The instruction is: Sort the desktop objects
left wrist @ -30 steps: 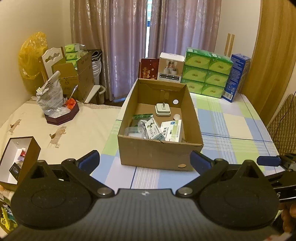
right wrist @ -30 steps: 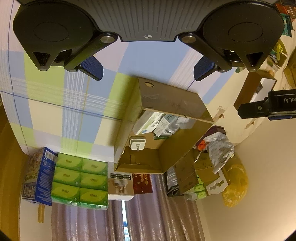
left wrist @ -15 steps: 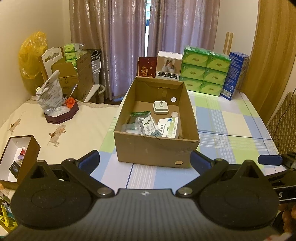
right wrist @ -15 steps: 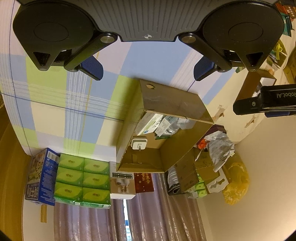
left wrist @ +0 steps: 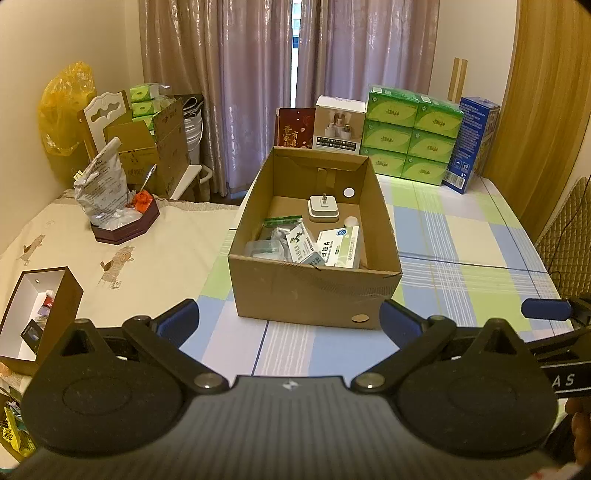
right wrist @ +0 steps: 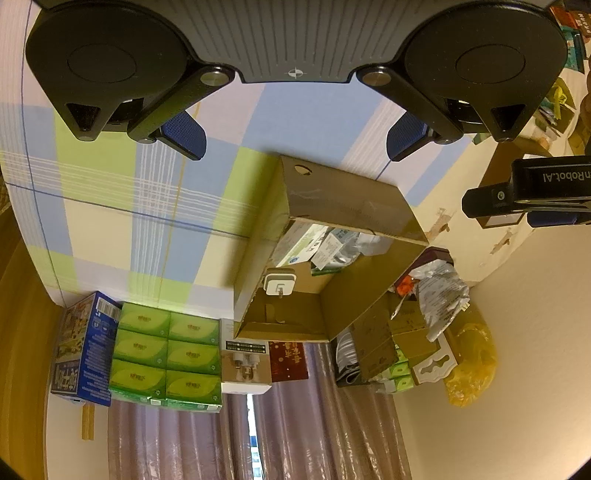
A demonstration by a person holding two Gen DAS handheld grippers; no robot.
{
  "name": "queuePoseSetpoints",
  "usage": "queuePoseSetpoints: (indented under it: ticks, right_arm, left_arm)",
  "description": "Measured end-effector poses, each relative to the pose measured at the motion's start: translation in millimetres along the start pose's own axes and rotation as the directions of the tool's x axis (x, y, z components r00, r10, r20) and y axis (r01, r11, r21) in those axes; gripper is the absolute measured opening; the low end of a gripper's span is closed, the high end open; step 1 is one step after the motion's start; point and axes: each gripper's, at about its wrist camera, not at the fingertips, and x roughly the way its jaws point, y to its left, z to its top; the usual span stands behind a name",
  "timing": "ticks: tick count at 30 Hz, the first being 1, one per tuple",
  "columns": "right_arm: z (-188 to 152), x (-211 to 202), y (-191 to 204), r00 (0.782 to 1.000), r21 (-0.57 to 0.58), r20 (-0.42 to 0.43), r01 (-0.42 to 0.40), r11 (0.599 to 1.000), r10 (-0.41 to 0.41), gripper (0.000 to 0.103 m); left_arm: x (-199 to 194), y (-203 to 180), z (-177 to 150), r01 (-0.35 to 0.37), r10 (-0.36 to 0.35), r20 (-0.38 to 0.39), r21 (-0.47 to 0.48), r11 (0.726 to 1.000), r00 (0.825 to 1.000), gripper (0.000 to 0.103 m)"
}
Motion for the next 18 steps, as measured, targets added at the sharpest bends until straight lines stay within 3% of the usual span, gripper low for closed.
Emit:
queuePoseSetpoints:
  ticks: [18]
  right_arm:
    - [-2.0, -0.5, -4.1, 1.0, 0.003, 0.001, 0.003, 1.0, -0.003, 0.101]
  left_arm:
    - [1.9, -2.2, -3.1, 0.008, -0.008, -0.006, 0.005, 1.0, 1.0, 0.102]
